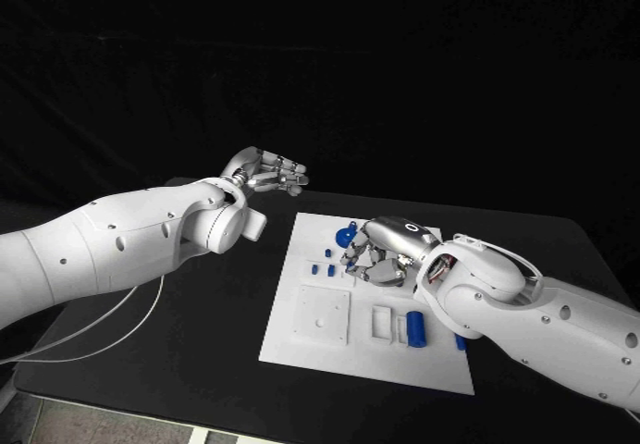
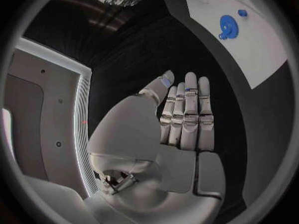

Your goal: Assemble the parts on the task board

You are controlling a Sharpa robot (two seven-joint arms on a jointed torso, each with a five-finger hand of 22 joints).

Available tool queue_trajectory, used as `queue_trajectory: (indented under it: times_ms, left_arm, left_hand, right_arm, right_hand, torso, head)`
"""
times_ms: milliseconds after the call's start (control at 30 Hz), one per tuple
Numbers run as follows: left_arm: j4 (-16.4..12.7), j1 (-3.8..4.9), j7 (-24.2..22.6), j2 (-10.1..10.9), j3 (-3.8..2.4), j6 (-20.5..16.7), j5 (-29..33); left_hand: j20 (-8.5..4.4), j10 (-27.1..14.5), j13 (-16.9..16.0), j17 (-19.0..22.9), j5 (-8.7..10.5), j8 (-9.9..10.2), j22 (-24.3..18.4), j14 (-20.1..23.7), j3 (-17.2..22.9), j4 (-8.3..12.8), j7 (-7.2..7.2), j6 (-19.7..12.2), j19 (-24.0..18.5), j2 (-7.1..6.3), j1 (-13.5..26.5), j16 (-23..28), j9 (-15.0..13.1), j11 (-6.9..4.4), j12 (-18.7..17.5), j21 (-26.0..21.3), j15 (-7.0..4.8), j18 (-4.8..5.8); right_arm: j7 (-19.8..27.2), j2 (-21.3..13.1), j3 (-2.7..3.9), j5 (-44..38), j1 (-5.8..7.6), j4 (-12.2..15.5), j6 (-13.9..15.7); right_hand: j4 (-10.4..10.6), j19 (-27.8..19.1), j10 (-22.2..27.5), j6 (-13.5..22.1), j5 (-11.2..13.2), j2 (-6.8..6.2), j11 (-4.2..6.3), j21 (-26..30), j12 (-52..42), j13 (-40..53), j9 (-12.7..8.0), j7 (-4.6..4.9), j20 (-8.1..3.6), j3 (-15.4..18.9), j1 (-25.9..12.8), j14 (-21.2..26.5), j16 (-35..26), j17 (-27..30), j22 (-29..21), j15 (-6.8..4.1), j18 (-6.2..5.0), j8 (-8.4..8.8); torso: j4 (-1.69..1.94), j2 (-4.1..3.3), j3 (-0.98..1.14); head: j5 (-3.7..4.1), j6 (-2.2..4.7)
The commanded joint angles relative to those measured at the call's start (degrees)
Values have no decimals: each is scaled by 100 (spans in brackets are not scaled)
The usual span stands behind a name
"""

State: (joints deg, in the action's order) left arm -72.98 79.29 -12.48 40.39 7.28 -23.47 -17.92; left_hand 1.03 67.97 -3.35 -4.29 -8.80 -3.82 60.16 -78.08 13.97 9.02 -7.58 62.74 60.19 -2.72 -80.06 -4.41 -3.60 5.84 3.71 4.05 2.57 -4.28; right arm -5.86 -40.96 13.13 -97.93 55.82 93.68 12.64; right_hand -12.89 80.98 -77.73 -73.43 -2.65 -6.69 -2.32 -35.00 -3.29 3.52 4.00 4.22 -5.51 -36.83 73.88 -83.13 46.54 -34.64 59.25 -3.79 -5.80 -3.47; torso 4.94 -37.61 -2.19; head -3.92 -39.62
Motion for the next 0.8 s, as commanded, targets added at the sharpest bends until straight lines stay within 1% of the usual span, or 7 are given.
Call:
queue_trajectory:
  times_ms: [33, 200, 267, 300, 467, 600, 800]
  left_arm:
    - [29, 20, -126, -75, 4, -174, 110]
    - [49, 20, -134, -138, 11, -191, 112]
    - [56, 20, -134, -154, 12, -195, 113]
    - [59, 20, -135, -162, 12, -195, 113]
    - [53, 20, -135, -183, 13, -188, 113]
    - [45, 20, -135, -189, 13, -169, 113]
    - [26, 20, -134, -170, 14, -151, 113]
  left_hand:
    - [25, 12, 2, 8, -16, 6, -7, 38, -27, -4, 1, -3, -6, 39, -31, 21, -8, -19, -12, -24, -2, 46]
    - [29, 11, 2, 9, -17, 9, -16, 46, -25, -5, 0, -4, -13, 43, -38, 26, -7, -19, -12, -21, 0, 44]
    - [31, 8, 2, 10, -17, 8, -21, 54, -25, -6, 0, -3, -19, 43, -42, 30, -7, -17, -13, -21, 3, 43]
    - [31, 8, 2, 10, -17, 8, -21, 54, -25, -6, 0, -3, -19, 43, -42, 30, -7, -17, -13, -21, 3, 43]
    - [31, 8, 2, 10, -17, 8, -21, 54, -25, -6, 0, -3, -19, 43, -42, 30, -7, -17, -13, -21, 3, 43]
    - [31, 8, 2, 10, -17, 8, -21, 54, -25, -6, 0, -3, -19, 43, -42, 30, -7, -17, -13, -21, 3, 43]
    - [36, 1, 2, 11, -16, 10, -32, 64, -29, -17, -2, -8, -21, 47, -45, 31, -6, -13, -13, -17, 8, 39]
  right_arm:
    - [92, 78, -93, -279, -52, -22, 21]
    - [60, 156, -222, -458, -105, -41, -20]
    - [49, 179, -265, -521, -116, -53, -34]
    - [45, 192, -285, -547, -123, -64, -40]
    - [27, 248, -361, -634, -160, -133, -52]
    - [21, 285, -402, -707, -208, -184, -50]
    - [4, 325, -424, -815, -278, -279, -23]
  right_hand:
    - [-16, 57, -168, -17, -27, 38, 138, 19, -16, 11, 0, 4, 2, 14, 32, 0, 2, 7, 6, -39, -114, -20]
    - [-30, 84, -172, -18, -26, 40, 140, 68, -15, 11, -1, 2, 2, 12, 26, 2, 15, 7, 93, -41, -111, -19]
    - [-38, 101, -173, -17, -24, 45, 139, 122, -15, 11, -1, 3, 1, 15, 22, 5, 21, 10, 155, -42, -109, -19]
    - [-40, 103, -172, -15, -22, 45, 139, 128, -16, 11, -1, 3, 1, 15, 23, 4, 21, 11, 164, -41, -108, -18]
    - [-55, 128, -173, -16, -20, 53, 140, 181, -16, 10, -2, 3, -3, 19, 19, 5, 24, 11, 238, -43, -103, -19]
    - [-67, 143, -174, -18, -19, 55, 140, 230, -16, 10, -2, 2, -4, 22, 18, 7, 26, 10, 289, -44, -102, -19]
    - [-85, 178, -173, -17, -17, 63, 139, 300, -15, 9, -3, 1, -7, 24, 13, 8, 28, 6, 386, -44, -93, -19]
  torso:
    - [17, 44, -45]
    - [32, 49, -65]
    - [26, 46, -58]
    - [27, 45, -61]
    - [20, 31, -50]
    - [17, 38, -38]
    - [25, 40, -35]
  head:
    - [-123, -38]
    - [-178, -76]
    - [-200, -94]
    - [-207, -105]
    - [-249, -149]
    - [-280, -185]
    - [-266, -208]
